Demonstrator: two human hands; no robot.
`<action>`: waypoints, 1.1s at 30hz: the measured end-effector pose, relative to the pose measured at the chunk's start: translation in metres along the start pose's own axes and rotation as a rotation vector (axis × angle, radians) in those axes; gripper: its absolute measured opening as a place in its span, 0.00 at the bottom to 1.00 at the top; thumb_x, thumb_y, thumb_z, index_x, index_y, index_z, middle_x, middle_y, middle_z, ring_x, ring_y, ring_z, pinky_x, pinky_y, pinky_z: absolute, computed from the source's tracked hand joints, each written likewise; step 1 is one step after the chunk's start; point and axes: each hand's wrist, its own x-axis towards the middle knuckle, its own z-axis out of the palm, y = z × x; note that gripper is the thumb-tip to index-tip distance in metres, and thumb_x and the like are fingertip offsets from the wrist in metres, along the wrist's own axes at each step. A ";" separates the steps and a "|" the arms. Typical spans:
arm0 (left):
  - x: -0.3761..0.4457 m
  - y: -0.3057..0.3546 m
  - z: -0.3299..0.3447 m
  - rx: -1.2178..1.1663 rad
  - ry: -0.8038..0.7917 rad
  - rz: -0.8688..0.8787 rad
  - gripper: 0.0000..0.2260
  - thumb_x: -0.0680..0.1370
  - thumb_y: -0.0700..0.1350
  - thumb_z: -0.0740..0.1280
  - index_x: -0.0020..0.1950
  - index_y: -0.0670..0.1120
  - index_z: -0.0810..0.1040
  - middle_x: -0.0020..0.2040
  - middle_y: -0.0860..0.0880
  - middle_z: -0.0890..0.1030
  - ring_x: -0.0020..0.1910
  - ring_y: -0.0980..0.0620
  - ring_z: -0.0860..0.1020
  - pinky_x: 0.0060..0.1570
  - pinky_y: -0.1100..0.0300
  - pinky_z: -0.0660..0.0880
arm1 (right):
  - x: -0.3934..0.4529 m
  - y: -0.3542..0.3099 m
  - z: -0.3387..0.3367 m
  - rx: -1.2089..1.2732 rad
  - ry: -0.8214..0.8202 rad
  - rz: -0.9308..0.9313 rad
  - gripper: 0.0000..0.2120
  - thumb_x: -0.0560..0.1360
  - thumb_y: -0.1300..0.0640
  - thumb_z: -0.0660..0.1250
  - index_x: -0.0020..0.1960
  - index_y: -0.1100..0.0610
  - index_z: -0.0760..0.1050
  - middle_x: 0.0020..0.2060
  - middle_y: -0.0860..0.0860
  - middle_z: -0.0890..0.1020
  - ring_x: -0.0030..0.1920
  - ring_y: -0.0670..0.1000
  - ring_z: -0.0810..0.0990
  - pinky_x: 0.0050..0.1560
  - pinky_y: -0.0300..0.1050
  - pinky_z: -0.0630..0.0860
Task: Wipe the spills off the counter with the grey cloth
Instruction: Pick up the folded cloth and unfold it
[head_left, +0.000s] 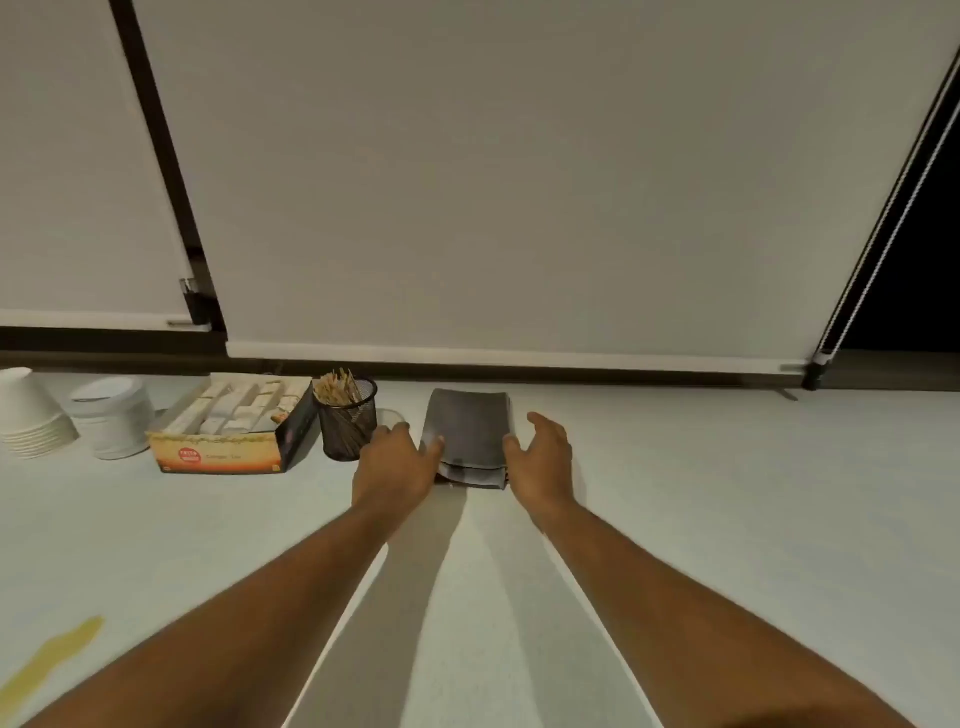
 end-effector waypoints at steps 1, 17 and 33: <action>0.012 0.000 0.006 -0.048 -0.014 -0.049 0.28 0.82 0.57 0.65 0.74 0.38 0.74 0.68 0.36 0.79 0.64 0.37 0.79 0.56 0.48 0.76 | 0.011 0.002 0.006 0.028 -0.016 0.067 0.28 0.84 0.55 0.67 0.81 0.56 0.64 0.79 0.57 0.69 0.76 0.60 0.72 0.72 0.55 0.77; 0.033 0.022 0.000 -0.768 -0.532 -0.594 0.10 0.78 0.36 0.71 0.59 0.38 0.77 0.46 0.40 0.82 0.37 0.45 0.84 0.26 0.57 0.81 | 0.047 0.012 -0.006 0.234 -0.209 0.351 0.30 0.73 0.69 0.76 0.73 0.58 0.74 0.65 0.61 0.81 0.62 0.62 0.82 0.65 0.56 0.81; -0.307 0.057 -0.055 -1.005 -0.685 -0.631 0.26 0.75 0.44 0.79 0.70 0.48 0.74 0.59 0.44 0.84 0.51 0.44 0.88 0.43 0.51 0.87 | -0.126 0.015 -0.107 -0.105 -0.706 -0.106 0.23 0.74 0.72 0.71 0.64 0.54 0.83 0.53 0.53 0.89 0.53 0.50 0.88 0.53 0.40 0.85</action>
